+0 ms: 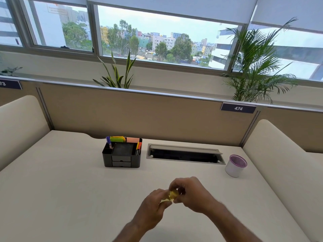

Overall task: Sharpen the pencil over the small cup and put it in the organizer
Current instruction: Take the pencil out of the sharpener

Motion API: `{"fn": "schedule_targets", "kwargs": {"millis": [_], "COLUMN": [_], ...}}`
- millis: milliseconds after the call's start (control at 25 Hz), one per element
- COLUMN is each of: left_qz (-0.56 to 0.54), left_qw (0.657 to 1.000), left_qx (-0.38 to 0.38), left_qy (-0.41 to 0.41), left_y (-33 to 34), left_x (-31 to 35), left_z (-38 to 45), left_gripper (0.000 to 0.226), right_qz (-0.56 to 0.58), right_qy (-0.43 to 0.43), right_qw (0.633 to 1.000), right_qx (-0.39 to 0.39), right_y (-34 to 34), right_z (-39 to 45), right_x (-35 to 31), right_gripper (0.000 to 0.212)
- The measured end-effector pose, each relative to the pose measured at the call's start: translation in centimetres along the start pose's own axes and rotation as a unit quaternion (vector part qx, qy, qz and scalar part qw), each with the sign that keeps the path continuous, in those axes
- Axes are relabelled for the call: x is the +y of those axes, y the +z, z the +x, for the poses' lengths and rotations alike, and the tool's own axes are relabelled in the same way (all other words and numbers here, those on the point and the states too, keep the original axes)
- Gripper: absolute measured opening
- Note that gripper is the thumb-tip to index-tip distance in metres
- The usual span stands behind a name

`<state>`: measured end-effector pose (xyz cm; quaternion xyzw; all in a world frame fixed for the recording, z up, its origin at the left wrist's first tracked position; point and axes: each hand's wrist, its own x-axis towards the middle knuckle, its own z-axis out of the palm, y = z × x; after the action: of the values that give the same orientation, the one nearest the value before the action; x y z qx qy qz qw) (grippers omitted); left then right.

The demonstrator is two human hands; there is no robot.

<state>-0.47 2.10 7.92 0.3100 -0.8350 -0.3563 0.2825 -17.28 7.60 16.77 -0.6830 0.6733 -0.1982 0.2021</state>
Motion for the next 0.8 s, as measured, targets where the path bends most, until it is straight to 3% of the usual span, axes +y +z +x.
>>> {"fn": "schedule_targets", "kwargs": {"millis": [280, 560, 800], "left_qz": [-0.029, -0.044, -0.056], "left_qw": [0.998, 0.998, 0.997], "left_qx": [-0.062, -0.036, -0.033], "left_qy": [0.002, 0.016, 0.029], "left_y": [-0.2, 0.2, 0.5], "left_x": [-0.3, -0.5, -0.6], "left_z": [0.1, 0.4, 0.8], "left_gripper": [0.027, 0.036, 0.03], "right_qz": [-0.042, -0.041, -0.031], "right_qy": [-0.039, -0.058, -0.07], "right_qw": [0.998, 0.997, 0.997], "right_qx": [-0.022, -0.023, -0.018], "right_y": [-0.1, -0.2, -0.5], "right_z": [0.1, 0.4, 0.7], "right_x": [0.4, 1.4, 1.8], "right_gripper": [0.034, 0.032, 0.029]}}
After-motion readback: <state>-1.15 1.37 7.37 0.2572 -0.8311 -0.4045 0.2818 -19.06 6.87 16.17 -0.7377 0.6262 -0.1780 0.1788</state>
